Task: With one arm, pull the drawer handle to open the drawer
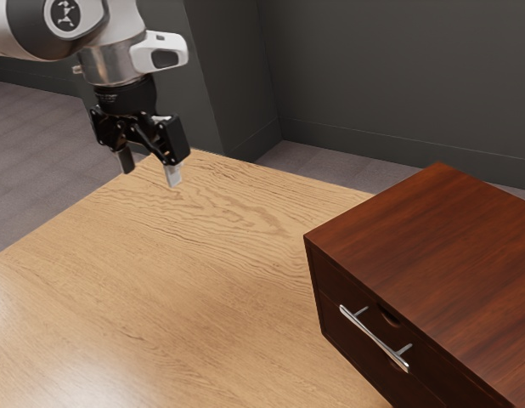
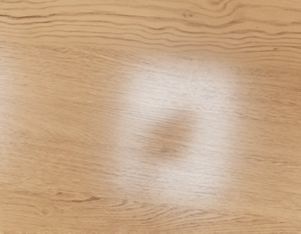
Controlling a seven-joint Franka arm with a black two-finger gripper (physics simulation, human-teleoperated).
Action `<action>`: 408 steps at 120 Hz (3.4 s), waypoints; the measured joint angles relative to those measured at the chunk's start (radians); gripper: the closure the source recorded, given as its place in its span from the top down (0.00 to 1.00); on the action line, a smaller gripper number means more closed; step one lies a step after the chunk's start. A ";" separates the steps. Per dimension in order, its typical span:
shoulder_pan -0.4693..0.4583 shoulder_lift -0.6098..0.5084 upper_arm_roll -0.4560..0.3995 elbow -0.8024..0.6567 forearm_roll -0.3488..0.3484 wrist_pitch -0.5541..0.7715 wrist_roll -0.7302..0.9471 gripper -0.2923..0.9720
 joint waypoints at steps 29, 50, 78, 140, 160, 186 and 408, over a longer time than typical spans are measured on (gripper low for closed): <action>-0.004 0.000 0.000 0.000 0.001 -0.003 0.003 0.77; -0.006 -0.005 0.001 0.081 -0.002 -0.023 0.003 0.77; -0.005 -0.050 -0.032 0.246 -0.003 -0.100 -0.020 0.77; -0.601 -0.036 0.476 0.197 -0.002 -0.066 -0.051 0.77; -0.565 -0.016 0.476 0.130 0.001 -0.007 -0.055 0.77; -0.205 -0.017 0.153 0.020 -0.003 0.086 -0.053 0.77; -0.604 -0.505 -0.327 -0.829 0.262 0.567 0.813 0.77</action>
